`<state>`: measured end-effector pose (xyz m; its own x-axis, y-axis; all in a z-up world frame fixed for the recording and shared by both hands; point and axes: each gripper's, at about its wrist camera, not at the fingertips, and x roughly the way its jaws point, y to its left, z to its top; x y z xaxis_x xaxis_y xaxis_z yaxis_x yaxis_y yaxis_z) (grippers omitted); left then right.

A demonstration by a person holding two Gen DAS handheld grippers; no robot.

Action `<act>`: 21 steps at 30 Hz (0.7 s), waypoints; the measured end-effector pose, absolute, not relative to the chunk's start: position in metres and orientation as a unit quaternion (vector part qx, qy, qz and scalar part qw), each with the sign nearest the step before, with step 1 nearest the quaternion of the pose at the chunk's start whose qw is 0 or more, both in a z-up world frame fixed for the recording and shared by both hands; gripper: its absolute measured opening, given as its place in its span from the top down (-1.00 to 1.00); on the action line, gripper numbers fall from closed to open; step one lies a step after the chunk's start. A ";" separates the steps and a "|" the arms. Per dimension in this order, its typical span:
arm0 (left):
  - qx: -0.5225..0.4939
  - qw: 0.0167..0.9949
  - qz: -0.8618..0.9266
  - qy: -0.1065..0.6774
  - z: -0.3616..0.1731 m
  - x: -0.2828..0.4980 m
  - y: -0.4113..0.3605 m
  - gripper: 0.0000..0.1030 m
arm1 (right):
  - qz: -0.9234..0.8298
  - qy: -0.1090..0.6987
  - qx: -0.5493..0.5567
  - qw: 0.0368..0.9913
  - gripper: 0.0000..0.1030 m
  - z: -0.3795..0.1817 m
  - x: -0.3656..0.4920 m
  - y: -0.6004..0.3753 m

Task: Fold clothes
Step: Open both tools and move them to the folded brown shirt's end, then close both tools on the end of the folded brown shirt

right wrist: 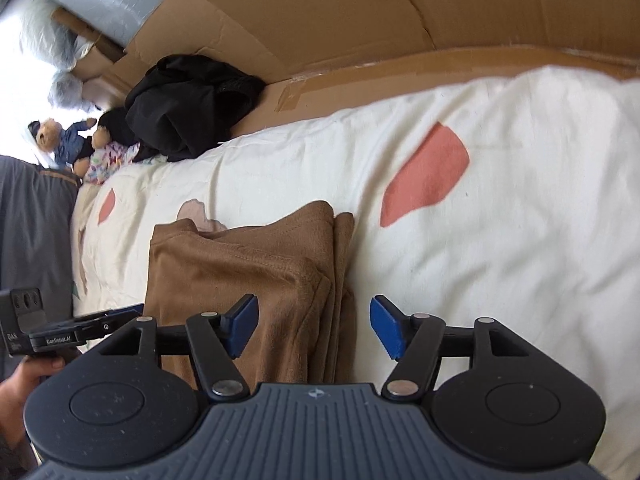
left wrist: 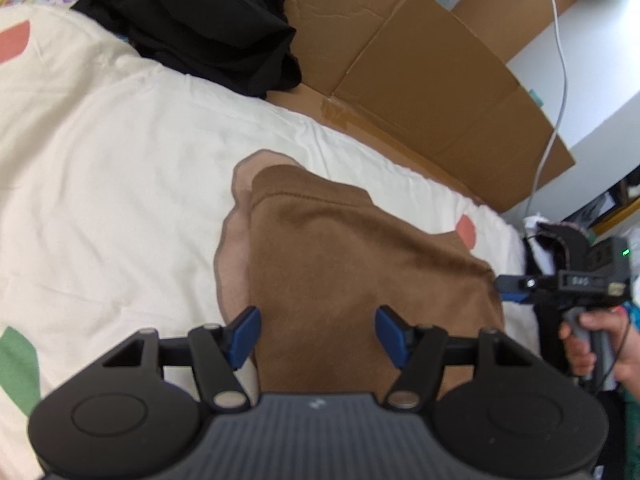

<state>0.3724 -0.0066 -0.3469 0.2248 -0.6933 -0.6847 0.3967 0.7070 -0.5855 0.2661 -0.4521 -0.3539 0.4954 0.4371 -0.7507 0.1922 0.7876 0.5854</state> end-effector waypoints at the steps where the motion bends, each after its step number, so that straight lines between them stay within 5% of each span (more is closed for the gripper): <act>1: -0.153 0.766 -0.357 0.512 -0.348 0.374 -0.005 -0.27 | 0.078 0.496 0.323 0.803 -0.34 -0.356 0.266 -0.453; 21: -0.267 0.681 -0.408 0.547 -0.394 0.421 0.007 -0.30 | 0.127 0.475 0.410 0.768 -0.45 -0.392 0.273 -0.472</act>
<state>0.4213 0.0068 -0.3943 0.0687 -0.8471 -0.5269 0.2639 0.5248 -0.8093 0.2731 -0.4719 -0.3921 0.5161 0.5840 -0.6265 0.1950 0.6321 0.7499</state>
